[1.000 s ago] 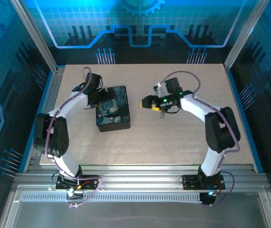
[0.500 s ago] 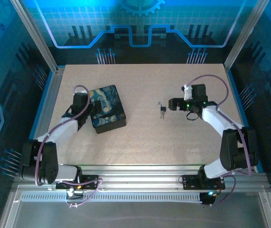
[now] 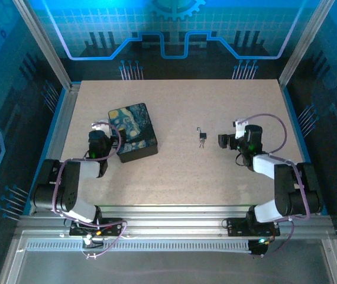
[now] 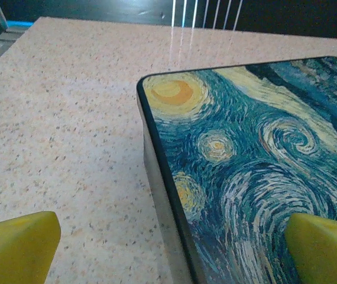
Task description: Unlock the padlock with the key
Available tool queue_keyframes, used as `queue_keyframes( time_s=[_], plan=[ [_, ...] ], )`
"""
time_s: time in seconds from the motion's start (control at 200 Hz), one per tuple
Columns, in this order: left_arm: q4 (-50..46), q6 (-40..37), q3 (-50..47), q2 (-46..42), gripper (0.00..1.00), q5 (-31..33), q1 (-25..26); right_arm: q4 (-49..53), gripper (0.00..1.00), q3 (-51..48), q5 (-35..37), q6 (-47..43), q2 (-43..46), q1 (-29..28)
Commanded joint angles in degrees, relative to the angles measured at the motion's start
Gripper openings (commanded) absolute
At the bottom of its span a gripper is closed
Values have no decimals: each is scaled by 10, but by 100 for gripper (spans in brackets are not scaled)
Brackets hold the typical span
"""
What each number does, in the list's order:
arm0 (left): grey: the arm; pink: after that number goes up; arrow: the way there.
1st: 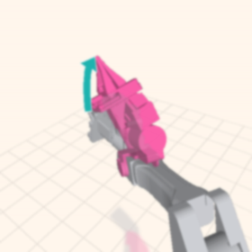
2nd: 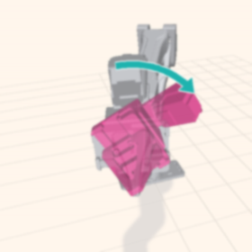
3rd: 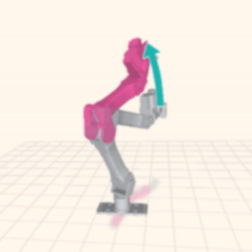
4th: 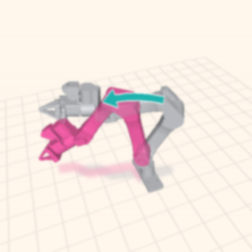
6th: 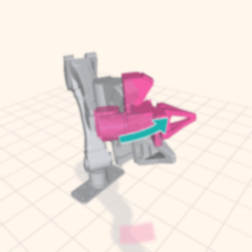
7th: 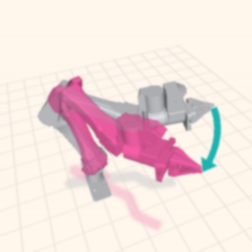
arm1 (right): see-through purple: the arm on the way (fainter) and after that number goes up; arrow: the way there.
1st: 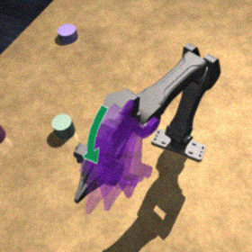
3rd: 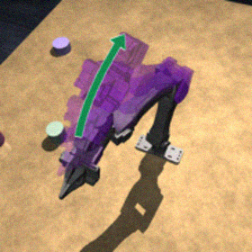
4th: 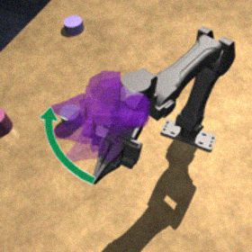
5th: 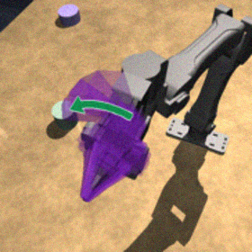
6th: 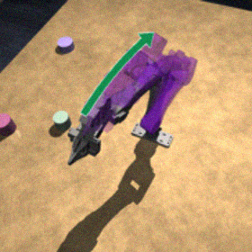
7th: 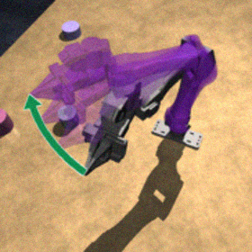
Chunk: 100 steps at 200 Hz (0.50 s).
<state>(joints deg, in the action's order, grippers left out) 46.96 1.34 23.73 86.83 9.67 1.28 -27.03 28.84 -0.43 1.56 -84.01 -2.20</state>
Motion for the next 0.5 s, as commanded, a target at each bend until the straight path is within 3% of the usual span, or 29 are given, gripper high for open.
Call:
queue_keyframes(
  time_s=[0.0,0.495],
  plan=[
    [48,-20,-16,17,99,-45,-3,-143,100,-32,2,-21,-20,0],
    [43,-21,-13,18,99,-52,-3,-161,100,-41,1,-21,-22,0]
  ],
)
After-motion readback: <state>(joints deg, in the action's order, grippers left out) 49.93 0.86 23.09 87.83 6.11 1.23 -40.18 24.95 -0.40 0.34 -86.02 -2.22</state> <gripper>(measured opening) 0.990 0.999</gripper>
